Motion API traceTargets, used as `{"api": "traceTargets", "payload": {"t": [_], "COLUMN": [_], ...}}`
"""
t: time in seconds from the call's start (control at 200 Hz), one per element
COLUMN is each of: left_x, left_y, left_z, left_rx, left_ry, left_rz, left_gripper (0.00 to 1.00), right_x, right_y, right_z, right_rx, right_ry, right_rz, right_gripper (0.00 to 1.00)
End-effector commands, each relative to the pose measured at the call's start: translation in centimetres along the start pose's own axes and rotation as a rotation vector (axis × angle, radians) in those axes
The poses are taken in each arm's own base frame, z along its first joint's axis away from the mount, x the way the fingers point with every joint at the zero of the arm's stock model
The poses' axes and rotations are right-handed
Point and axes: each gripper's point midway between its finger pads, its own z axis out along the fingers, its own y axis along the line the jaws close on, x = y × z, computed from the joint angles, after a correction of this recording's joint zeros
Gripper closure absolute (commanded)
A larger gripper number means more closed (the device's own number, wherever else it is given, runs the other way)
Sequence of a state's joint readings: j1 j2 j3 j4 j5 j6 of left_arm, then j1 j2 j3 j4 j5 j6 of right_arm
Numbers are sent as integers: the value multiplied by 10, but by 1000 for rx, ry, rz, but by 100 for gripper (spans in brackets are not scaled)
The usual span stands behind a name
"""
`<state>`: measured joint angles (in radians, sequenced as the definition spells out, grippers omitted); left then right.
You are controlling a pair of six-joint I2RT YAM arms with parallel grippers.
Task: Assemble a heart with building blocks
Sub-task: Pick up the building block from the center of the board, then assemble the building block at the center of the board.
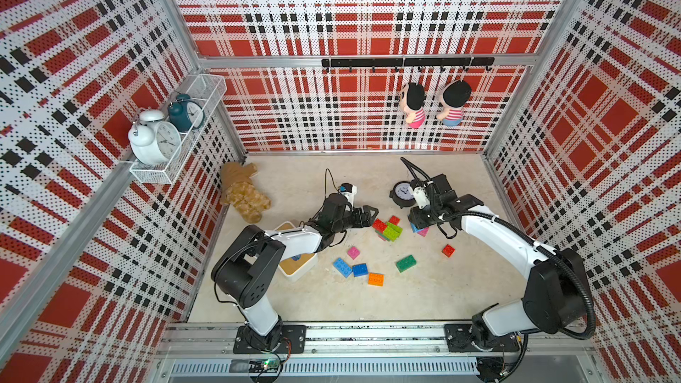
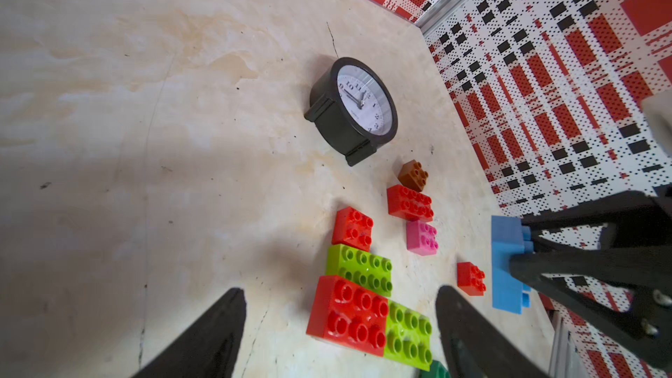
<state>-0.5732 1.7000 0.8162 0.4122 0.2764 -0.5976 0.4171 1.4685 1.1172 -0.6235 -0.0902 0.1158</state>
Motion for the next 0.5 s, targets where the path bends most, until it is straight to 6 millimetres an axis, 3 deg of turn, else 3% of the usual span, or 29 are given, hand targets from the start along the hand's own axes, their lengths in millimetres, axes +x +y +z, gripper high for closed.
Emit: {"api": "traceTargets", "payload": {"t": [0.0,0.225,0.346,0.496], "left_x": [-1,4,12,24], "left_y": [-3,0,3,8], "left_z": [5,15,20,22], "left_rx": [47,65,93,126], "left_ry": [7,44,93,153], "left_rz": [-11,-40,-82,-137], "left_gripper": [15,16,17,18], "right_x": [-38,-65,-81,-76], "right_y": [20,33,44,60], "right_z": [-21,-29,-43,-48], "right_rx": [-76,-82,-110,-80], "right_ry": [-136,-211,-307,-306], "right_rz": [-85,-154,-198,-358], "right_gripper": [100,100,100,100]}}
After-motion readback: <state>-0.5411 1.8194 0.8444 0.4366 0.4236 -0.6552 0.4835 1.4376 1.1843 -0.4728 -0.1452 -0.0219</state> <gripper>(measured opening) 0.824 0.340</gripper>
